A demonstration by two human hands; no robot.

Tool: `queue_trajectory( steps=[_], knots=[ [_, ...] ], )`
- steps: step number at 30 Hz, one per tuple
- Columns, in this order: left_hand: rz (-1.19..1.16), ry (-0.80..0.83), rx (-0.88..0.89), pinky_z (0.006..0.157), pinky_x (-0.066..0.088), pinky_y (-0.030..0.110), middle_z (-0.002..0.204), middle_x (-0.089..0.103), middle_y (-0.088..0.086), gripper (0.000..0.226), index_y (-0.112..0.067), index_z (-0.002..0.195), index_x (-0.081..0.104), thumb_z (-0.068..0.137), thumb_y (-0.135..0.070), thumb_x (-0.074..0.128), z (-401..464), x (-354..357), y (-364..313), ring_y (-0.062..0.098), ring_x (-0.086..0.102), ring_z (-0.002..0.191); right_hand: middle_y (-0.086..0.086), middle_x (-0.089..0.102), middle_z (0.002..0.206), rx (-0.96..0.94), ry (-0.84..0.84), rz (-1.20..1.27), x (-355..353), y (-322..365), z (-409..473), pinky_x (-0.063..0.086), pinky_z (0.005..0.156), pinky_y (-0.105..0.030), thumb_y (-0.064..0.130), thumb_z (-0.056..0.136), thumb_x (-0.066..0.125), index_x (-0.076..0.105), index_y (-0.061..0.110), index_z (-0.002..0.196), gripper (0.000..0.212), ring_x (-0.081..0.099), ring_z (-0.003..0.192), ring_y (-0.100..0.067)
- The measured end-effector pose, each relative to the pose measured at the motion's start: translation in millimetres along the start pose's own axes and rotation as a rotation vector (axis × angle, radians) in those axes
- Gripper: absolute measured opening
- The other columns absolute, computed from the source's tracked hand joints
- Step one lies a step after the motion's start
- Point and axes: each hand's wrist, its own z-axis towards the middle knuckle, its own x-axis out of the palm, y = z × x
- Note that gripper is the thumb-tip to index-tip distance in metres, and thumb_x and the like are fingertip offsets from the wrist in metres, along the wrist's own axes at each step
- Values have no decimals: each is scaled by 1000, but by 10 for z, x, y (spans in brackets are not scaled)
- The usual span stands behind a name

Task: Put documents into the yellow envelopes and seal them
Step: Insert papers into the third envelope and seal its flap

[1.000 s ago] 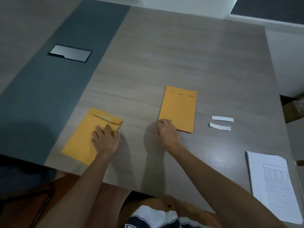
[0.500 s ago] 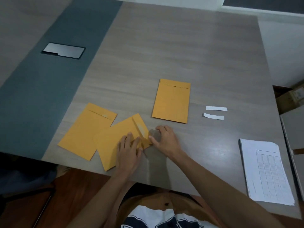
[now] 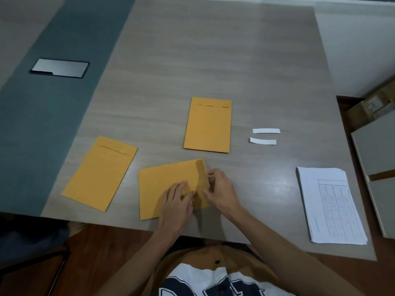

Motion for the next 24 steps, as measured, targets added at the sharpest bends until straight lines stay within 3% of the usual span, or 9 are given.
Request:
queue_trajectory(
  steps=[5, 11, 16, 21, 24],
  knots=[
    [-40, 19, 67, 102, 42, 49, 138, 54, 6, 31, -27, 109, 69, 88, -31, 45, 36, 20, -117, 28, 46, 128, 3, 59, 106, 97, -71, 23, -158, -305, -107, 53, 80, -36, 17, 82, 67, 46, 23, 116, 41, 59, 96, -16],
    [-3, 71, 127, 100, 43, 45, 135, 54, 3, 27, -28, 110, 65, 86, -37, 56, 147, 21, -202, 26, 48, 124, -1, 47, 117, 140, -118, -108, -283, -479, -249, 52, 80, -35, 25, 84, 68, 47, 21, 126, 47, 55, 100, -19],
    [-37, 52, 91, 85, 43, 39, 114, 59, 4, 30, -22, 103, 68, 75, -30, 73, 336, -37, -364, 27, 55, 105, -1, 47, 123, 169, -146, -34, -385, -515, -282, 51, 87, -35, 31, 82, 72, 45, 20, 131, 56, 54, 108, -19],
    [-99, -26, 125, 73, 42, 37, 99, 58, 5, 18, -15, 93, 67, 78, -24, 71, 697, -137, -750, 28, 55, 92, -2, 50, 122, 176, -211, 45, -619, -606, -328, 49, 91, -33, 33, 84, 68, 48, 19, 130, 52, 54, 108, -18],
    [-154, -24, 171, 73, 44, 39, 96, 57, 4, 17, -15, 94, 64, 80, -25, 67, 896, -174, -1075, 27, 53, 91, -2, 50, 120, 206, -287, 64, -842, -772, -419, 46, 90, -26, 31, 87, 66, 51, 18, 128, 46, 53, 105, -15]
  ],
)
